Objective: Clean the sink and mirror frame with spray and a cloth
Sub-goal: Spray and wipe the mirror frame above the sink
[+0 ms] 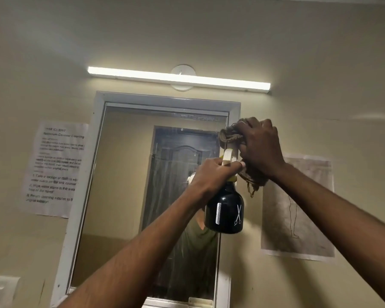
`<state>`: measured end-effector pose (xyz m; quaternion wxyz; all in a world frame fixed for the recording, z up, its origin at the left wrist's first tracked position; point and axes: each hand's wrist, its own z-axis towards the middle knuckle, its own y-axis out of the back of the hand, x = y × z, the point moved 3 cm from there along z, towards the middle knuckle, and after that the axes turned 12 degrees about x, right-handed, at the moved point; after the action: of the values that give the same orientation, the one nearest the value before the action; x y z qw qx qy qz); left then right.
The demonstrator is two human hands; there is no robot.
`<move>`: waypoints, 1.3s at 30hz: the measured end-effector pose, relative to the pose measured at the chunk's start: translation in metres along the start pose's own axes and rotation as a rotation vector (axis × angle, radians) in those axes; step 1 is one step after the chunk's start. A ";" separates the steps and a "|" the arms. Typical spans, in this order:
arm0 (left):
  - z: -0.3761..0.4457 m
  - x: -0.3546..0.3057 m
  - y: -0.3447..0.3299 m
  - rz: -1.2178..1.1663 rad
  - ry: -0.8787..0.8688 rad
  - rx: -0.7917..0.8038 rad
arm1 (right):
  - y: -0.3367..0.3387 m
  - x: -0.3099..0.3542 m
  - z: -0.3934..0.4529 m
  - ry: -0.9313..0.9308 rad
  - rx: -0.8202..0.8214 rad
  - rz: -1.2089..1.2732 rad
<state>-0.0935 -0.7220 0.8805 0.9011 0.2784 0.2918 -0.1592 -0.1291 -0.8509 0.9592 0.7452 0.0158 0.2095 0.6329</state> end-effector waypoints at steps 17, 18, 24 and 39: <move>-0.010 0.019 -0.002 -0.009 0.030 0.013 | -0.012 0.010 -0.006 -0.135 -0.007 0.009; -0.012 0.020 -0.003 -0.007 0.038 0.021 | -0.008 0.009 0.002 -0.137 -0.005 0.008; -0.021 0.026 -0.007 -0.018 0.065 0.026 | -0.002 0.009 0.015 -0.164 -0.025 0.035; -0.047 0.042 -0.021 -0.071 0.087 0.104 | -0.017 0.027 -0.060 -0.088 0.067 0.000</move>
<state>-0.0903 -0.7162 0.8143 0.8657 0.3212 0.3314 -0.1936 -0.1300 -0.8433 0.8921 0.7527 0.0685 0.1974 0.6244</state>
